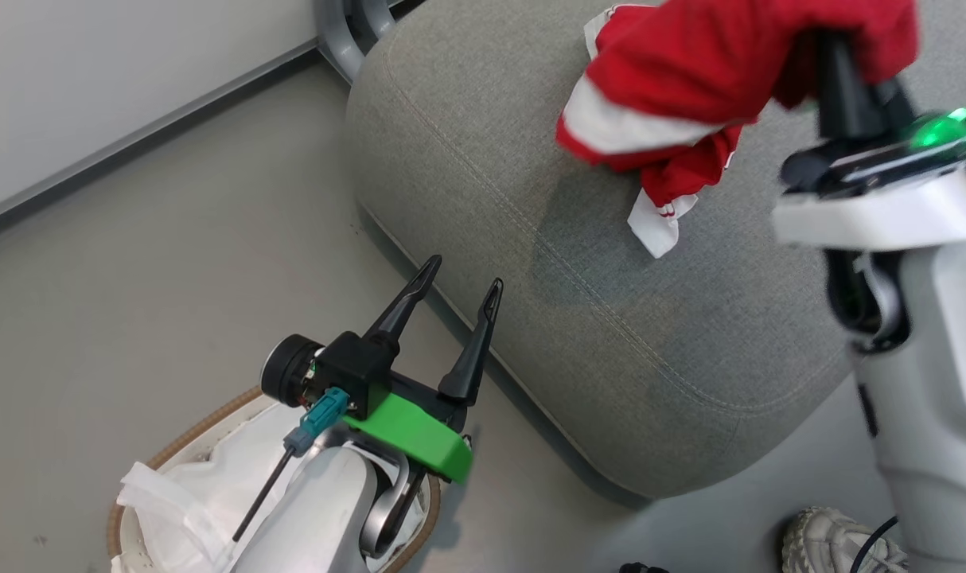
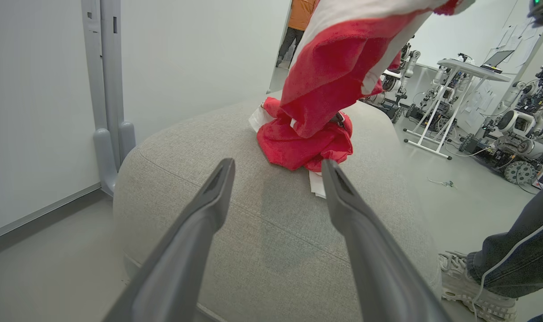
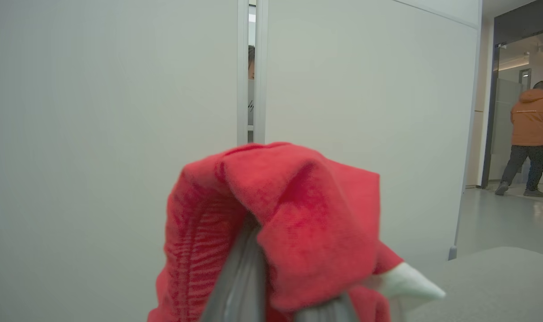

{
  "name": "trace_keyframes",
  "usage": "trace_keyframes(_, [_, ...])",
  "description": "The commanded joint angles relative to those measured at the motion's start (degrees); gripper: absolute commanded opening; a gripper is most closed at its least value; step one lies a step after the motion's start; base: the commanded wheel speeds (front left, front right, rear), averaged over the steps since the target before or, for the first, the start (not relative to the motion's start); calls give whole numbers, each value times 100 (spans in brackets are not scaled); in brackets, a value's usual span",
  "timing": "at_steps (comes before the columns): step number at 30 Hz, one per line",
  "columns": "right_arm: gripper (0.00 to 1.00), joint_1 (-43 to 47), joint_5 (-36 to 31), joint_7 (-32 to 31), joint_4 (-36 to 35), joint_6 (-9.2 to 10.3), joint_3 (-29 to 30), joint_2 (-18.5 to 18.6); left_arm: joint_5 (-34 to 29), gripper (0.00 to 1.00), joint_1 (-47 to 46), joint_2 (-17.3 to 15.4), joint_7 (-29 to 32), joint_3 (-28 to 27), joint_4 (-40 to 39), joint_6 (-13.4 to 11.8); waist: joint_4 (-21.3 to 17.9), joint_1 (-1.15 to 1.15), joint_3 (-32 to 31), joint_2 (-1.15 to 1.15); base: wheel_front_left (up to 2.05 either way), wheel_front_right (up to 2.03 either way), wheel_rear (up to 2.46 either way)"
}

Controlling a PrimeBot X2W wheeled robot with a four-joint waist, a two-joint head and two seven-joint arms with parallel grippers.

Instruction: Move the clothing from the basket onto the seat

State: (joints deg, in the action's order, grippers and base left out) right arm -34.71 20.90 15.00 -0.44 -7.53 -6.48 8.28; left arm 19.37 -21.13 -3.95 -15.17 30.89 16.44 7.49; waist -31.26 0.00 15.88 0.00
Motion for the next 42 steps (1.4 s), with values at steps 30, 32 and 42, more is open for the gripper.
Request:
trace_keyframes(30, [0, -1084, -1773, 24, 3622, 8, 2822, 244, -359, 100, -986, -224, 5, 82, -187, 0, 1550, 0, 2246, 0, 0, 0, 0])
trace_keyframes(32, [0, -1041, -1825, 19, 3772, 8, 2963, 228, -351, 100, -975, -226, 5, 75, -179, 0, 1553, 0, 2233, 0, 0, 0, 0])
trace_keyframes(42, [100, -533, -1742, 12, 3429, 8, 3067, 61, -224, 100, -711, -180, 5, -32, -67, 0, 1361, 0, 1613, 0, 0, 0, 0])
